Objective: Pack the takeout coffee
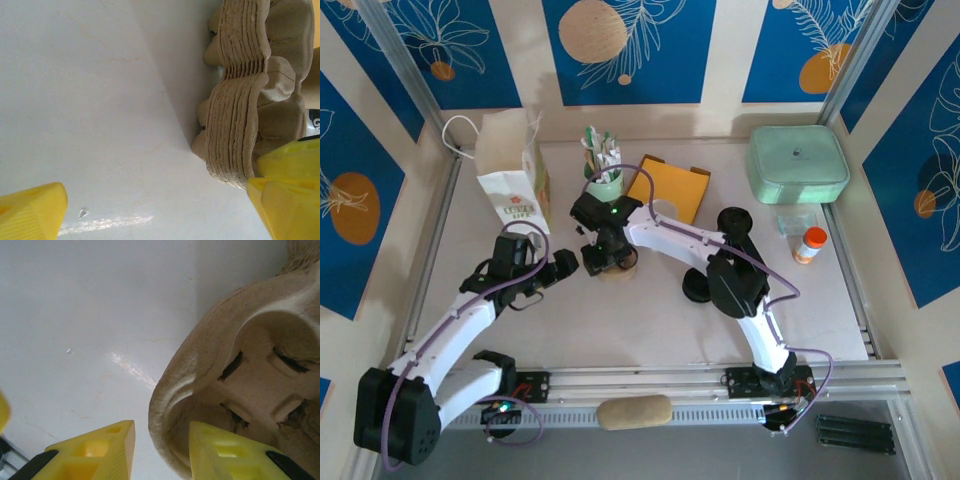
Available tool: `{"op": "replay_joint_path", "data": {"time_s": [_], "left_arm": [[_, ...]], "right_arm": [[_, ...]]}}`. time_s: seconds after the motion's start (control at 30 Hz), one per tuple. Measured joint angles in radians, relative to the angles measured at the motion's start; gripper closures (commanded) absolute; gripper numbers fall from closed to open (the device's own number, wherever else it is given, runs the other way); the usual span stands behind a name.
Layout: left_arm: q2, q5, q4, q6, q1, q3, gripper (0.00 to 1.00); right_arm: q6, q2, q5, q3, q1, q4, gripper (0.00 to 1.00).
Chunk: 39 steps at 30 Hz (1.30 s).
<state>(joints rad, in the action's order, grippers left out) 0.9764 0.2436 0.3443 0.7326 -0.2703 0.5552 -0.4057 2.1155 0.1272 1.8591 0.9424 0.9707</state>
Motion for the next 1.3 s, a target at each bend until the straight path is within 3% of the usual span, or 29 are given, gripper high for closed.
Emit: {"op": "replay_joint_path", "data": {"time_s": [0.5, 1.3], "left_arm": [[0.003, 0.0, -0.016, 0.0, 0.0, -0.012, 0.01], [0.015, 0.019, -0.024, 0.0, 0.0, -0.014, 0.01]], "right_arm": [[0.006, 0.01, 0.0, 0.013, 0.0, 0.008, 0.73], [0.006, 0.01, 0.0, 0.013, 0.0, 0.007, 0.75]]}}
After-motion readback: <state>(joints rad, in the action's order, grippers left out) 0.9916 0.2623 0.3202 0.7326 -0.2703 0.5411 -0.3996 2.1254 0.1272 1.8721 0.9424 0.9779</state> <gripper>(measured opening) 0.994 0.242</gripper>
